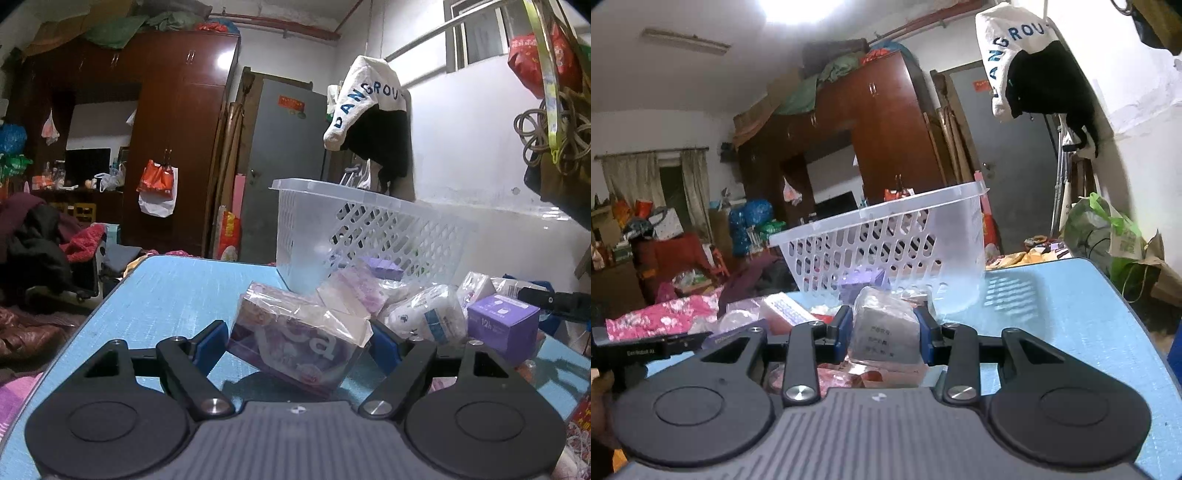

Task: Organize objects
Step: 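Grasp clear-wrapped white box with right gripper while left grasps wrapped purple box, then carry both items over the white basket and open both grippers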

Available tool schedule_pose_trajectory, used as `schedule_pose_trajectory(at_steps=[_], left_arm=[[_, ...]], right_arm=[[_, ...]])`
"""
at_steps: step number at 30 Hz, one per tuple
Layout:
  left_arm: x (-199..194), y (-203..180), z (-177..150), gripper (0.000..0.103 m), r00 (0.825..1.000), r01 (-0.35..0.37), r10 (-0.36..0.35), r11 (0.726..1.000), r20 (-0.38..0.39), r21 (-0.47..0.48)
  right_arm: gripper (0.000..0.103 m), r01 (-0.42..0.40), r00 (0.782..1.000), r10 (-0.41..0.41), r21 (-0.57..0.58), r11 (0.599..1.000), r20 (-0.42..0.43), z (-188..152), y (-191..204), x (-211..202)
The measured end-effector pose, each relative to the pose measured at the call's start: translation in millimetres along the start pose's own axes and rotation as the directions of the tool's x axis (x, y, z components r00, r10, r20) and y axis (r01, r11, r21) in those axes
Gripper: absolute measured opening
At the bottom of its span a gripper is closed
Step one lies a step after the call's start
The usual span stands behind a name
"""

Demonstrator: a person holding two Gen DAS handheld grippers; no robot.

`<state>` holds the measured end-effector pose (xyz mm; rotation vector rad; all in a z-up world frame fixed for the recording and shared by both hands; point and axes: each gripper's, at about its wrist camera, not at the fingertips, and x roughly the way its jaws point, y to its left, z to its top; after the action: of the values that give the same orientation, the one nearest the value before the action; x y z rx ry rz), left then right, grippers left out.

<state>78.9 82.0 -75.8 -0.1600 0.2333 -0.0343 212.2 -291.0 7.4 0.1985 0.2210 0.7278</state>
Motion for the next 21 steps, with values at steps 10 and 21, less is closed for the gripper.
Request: schedule_pose_trajectory(at_steps=[10, 21], left_arm=[[-31, 1, 29, 0.084, 0.982, 0.079, -0.065, 0.994, 0.177, -0.074], [107, -65, 183, 0.084, 0.989, 0.148, -0.148, 0.989, 0.009, 0.006]], right_arm=[[0.040, -0.035, 0.998, 0.034, 0.006, 0.999, 0.058, 22, 3, -9], [0.040, 0.006, 1.000, -0.002, -0.171, 0.985, 0.022, 150, 30, 87]])
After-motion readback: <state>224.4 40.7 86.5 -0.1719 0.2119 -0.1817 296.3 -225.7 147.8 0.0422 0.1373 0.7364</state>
